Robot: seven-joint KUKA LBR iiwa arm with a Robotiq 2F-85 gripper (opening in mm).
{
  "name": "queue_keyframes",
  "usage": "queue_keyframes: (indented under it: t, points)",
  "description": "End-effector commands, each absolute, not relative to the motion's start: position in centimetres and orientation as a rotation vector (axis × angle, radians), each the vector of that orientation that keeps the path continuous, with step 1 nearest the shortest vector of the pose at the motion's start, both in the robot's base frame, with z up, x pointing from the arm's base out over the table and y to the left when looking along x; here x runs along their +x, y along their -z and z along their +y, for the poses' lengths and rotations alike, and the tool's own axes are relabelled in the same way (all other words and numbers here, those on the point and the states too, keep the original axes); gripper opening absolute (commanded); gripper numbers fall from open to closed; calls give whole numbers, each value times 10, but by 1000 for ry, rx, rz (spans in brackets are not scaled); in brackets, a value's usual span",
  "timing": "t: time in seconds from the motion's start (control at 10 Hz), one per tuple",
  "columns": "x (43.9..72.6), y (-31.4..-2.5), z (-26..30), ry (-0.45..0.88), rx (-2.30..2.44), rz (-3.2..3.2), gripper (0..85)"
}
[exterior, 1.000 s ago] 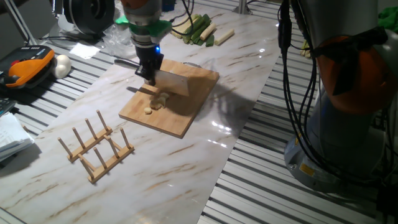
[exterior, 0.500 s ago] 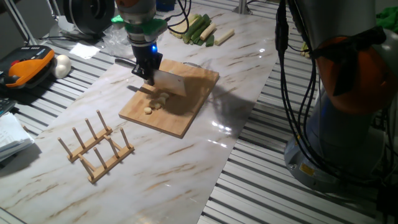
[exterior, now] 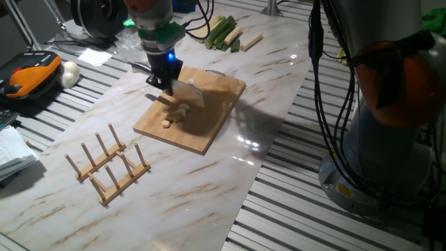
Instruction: Chop the scallions
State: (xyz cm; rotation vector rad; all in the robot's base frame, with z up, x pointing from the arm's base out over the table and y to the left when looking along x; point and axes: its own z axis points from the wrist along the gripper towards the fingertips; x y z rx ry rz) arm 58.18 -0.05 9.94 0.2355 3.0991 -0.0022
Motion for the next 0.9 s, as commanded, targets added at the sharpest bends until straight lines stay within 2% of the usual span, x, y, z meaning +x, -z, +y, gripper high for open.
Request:
queue_keyframes:
  t: [0.0, 0.2, 0.7, 0.8]
  points:
    - [582, -100, 0, -1, 147, 3099, 0]
    - [580, -100, -5, 22, 70, 3105, 0]
    - [569, -108, -26, -68, 50, 3121, 0]
    - [570, -107, -29, -41, 38, 3112, 0]
